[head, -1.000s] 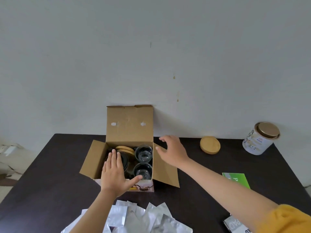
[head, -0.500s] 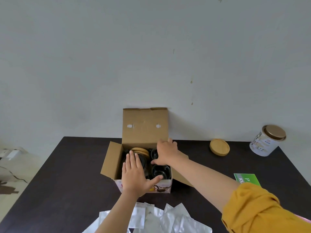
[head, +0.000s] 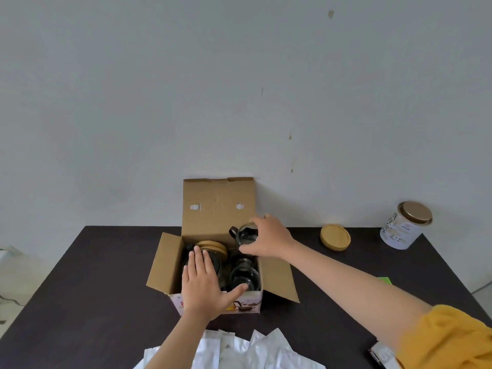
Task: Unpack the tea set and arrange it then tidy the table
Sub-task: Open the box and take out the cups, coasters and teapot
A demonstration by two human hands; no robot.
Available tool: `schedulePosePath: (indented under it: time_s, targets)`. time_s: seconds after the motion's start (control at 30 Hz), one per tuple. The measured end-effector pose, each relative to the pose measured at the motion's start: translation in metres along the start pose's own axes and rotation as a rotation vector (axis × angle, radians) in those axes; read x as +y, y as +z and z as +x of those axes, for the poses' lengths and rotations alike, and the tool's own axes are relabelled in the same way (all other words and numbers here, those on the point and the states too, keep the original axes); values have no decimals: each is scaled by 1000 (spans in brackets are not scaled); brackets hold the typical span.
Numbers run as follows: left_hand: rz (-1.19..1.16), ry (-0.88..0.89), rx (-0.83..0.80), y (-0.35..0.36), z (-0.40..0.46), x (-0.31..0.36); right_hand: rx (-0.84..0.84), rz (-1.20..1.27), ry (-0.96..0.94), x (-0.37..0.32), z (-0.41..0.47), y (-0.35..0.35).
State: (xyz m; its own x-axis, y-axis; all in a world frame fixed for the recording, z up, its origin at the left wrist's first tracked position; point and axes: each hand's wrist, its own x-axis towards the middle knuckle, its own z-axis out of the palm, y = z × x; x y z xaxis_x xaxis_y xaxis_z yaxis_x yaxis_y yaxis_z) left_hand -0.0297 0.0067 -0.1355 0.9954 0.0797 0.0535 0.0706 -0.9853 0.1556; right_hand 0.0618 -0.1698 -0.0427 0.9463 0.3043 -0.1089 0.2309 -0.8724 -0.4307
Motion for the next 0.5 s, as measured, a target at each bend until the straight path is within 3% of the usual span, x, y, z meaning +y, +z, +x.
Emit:
schedulePosePath:
  time_s: [0.3,0.5]
  targets:
    - [47,-4,6,2,1,0,-57,-140,243,131,-47,-50]
    - [102,-16,-10,0,0,2,-214,-311,416,230,-63,-68]
